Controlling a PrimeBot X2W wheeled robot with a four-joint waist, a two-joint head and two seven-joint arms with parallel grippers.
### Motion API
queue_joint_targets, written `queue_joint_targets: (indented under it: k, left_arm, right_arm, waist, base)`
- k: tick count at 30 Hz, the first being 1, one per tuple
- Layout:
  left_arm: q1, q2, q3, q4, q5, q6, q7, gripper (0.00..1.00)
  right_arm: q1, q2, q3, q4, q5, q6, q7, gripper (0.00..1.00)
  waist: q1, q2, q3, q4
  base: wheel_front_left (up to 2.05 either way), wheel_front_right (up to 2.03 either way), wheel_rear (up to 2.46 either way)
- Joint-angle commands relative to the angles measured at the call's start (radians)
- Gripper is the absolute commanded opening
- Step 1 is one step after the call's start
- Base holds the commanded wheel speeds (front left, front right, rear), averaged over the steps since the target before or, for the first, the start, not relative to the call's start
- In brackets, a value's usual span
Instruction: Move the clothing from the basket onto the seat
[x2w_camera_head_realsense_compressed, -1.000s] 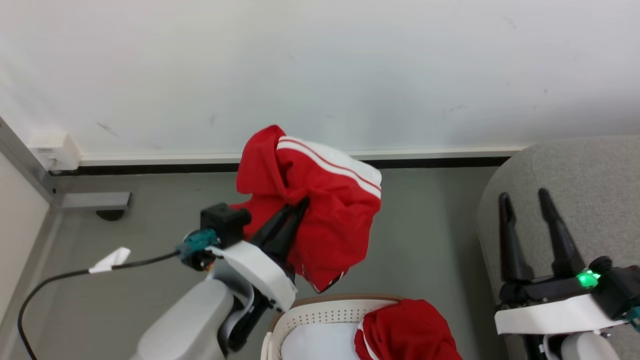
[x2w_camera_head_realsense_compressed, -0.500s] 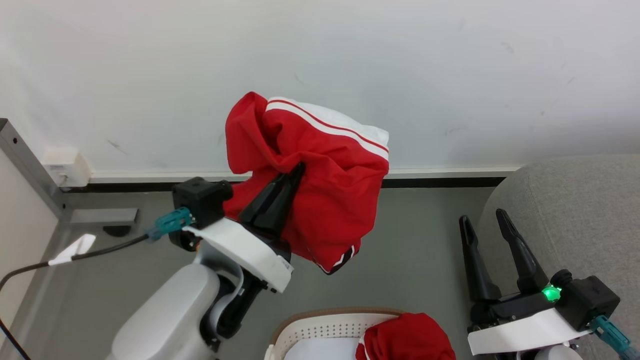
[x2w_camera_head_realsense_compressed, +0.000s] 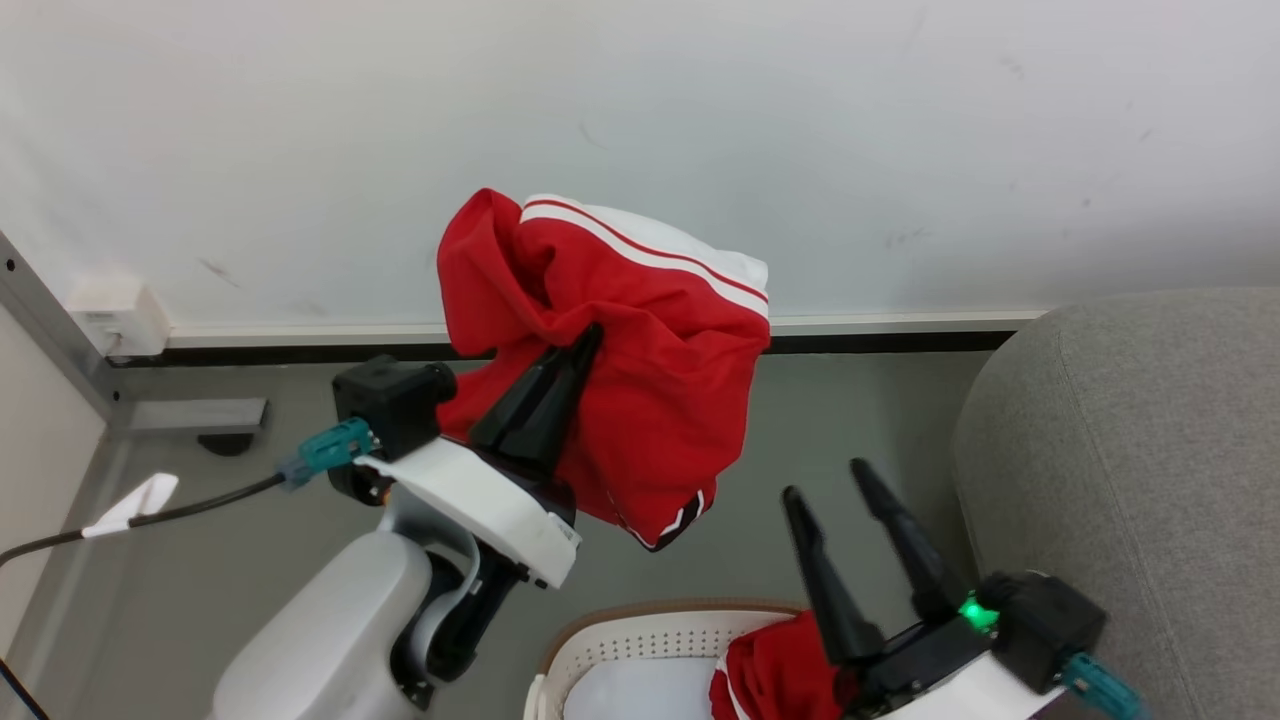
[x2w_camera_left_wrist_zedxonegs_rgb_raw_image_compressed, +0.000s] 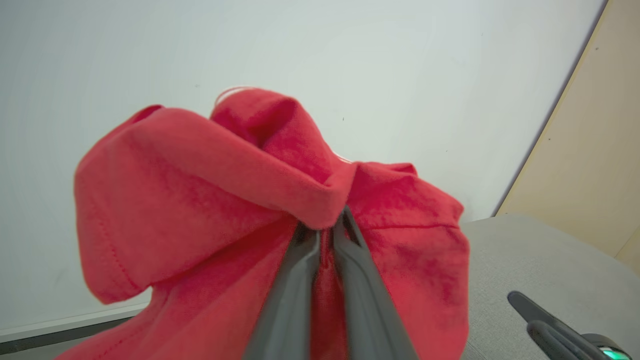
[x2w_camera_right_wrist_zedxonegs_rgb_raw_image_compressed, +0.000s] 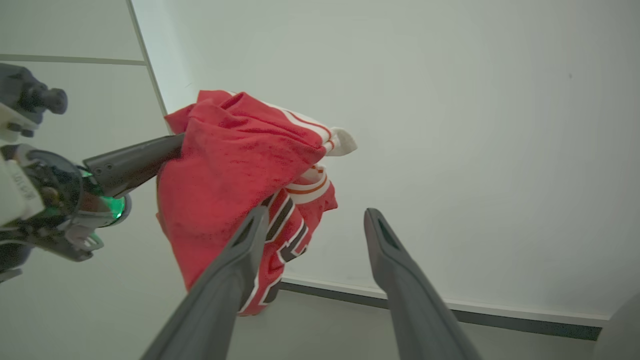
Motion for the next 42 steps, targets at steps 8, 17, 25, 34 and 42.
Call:
queue_joint_targets:
  k: [8, 17, 25, 34, 42]
  left_arm:
    - [-0.009, -0.019, -0.022, 0.019, -0.003, -0.018, -0.010, 0.00]
    - [0.011, -0.073, -0.069, 0.017, -0.029, -0.038, 0.007, 0.00]
    - [0.041, -0.108, -0.130, 0.021, -0.033, -0.053, 0.035, 0.00]
    - [0.059, -0.117, -0.151, 0.039, -0.036, -0.050, 0.033, 0.00]
    - [0.071, -0.099, -0.134, 0.061, -0.040, -0.042, 0.016, 0.00]
  right_arm:
    - [-0.088, -0.074, 0.232, 0.047, 0.150, -0.002, 0.012, 1.00]
    - [-0.180, -0.070, 0.337, 0.173, 0.278, -0.002, 0.028, 1.00]
    - [-0.226, -0.062, 0.352, 0.247, 0.287, -0.002, 0.005, 1.00]
    - [-0.224, -0.072, 0.354, 0.253, 0.272, -0.002, -0.004, 0.00]
    - [-0.180, -0.077, 0.313, 0.217, 0.247, -0.002, -0.002, 0.00]
  waist:
    - [0.0000, -0.0001, -0.004, 0.024]
    - [0.0000, -0.0001, -0.032, 0.096]
    - [0.0000, -0.0001, -0.062, 0.167]
    - [0.0000, -0.0001, -0.074, 0.197]
    - [0.0000, -0.0001, -0.069, 0.185]
  base:
    - [0.00, 0.00, 0.00]
    - [0.00, 0.00, 0.00]
    - [0.00, 0.00, 0.00]
    - [0.00, 0.00, 0.00]
    - [0.00, 0.00, 0.00]
